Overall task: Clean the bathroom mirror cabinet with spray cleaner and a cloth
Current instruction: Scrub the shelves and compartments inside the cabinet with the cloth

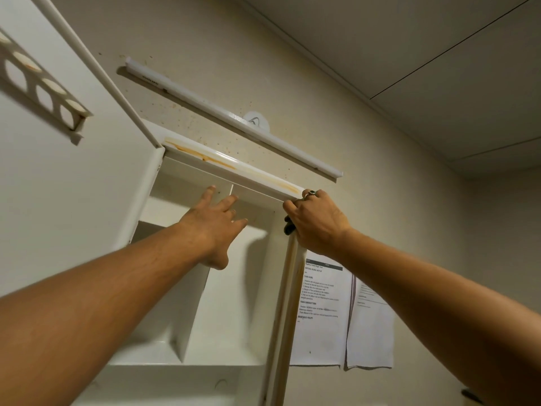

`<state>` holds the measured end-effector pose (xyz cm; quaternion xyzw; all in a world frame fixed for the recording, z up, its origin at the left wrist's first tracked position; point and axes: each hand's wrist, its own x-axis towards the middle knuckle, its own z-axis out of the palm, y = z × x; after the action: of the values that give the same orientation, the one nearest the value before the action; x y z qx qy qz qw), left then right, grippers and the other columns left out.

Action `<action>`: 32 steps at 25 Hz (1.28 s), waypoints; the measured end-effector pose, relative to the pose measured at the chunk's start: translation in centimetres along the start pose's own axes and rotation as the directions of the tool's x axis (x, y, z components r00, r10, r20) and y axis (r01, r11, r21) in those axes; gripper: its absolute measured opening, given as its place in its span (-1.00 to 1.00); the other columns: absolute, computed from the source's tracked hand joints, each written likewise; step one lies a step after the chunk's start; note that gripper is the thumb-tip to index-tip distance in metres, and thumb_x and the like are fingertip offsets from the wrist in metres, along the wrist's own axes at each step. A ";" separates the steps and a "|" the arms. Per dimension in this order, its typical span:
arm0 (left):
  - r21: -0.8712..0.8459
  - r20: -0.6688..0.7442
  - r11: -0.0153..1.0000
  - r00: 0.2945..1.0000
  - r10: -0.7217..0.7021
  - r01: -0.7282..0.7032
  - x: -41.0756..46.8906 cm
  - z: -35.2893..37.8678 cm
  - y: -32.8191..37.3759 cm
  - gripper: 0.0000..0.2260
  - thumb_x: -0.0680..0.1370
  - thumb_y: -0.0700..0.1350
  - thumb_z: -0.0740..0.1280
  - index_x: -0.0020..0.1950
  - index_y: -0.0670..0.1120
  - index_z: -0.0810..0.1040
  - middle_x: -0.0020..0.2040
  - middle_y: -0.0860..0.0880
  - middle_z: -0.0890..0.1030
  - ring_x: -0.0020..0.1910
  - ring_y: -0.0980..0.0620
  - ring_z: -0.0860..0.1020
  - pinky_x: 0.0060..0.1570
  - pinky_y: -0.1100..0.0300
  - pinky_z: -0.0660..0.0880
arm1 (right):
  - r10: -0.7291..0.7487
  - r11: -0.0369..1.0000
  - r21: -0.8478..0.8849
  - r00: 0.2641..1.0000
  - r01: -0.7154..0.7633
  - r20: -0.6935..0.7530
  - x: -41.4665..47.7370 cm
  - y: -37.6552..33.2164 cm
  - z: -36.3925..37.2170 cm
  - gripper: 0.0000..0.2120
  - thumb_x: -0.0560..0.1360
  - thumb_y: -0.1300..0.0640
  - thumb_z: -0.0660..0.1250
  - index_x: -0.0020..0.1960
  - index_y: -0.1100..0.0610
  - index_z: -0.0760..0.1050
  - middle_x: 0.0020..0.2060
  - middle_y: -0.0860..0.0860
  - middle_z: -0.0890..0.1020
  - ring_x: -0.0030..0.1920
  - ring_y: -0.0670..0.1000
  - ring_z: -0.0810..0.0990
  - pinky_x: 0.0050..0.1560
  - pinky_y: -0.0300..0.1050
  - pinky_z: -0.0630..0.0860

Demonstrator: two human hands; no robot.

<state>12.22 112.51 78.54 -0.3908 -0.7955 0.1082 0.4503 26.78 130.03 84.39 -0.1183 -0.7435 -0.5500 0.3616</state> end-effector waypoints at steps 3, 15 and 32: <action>-0.015 0.019 1.000 1.000 0.006 -0.006 -0.6 0.4 0.4 -0.18 0.52 0.09 0.30 0.69 0.01 -0.03 0.67 -0.13 0.13 0.65 -0.13 -0.25 0.54 -0.36 -0.24 | -0.021 0.992 0.128 0.999 0.014 0.050 -2.7 -3.5 0.8 -0.80 0.59 0.05 0.29 0.19 0.06 0.42 -0.04 0.05 0.65 0.00 0.12 0.58 0.04 0.05 0.50; -0.066 0.061 0.995 0.995 0.084 -0.080 -3.8 2.4 1.1 -0.22 0.52 0.04 0.28 0.68 0.02 0.02 0.68 -0.10 0.02 0.63 -0.09 -0.34 0.54 -0.35 -0.24 | -0.362 0.929 -0.055 0.929 0.367 0.083 -1.0 0.6 -1.1 -0.87 0.59 0.02 0.33 0.12 -0.01 0.54 -0.05 -0.03 0.65 0.05 0.08 0.56 0.06 0.01 0.48; -0.042 0.090 0.995 0.992 0.090 -0.086 -1.2 0.8 0.0 -0.33 0.54 0.14 0.31 0.63 0.06 0.22 0.67 -0.09 0.12 0.65 -0.04 -0.26 0.52 -0.36 -0.28 | -0.318 0.941 -0.104 0.946 0.323 0.062 0.3 0.9 -3.9 -0.84 0.61 0.08 0.33 0.17 0.03 0.60 0.09 0.04 0.56 0.10 0.08 0.53 0.12 0.03 0.52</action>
<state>11.86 111.79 77.33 -0.4287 -0.7993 0.1305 0.4005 28.72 126.75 85.80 -0.0280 -0.7284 -0.6398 0.2435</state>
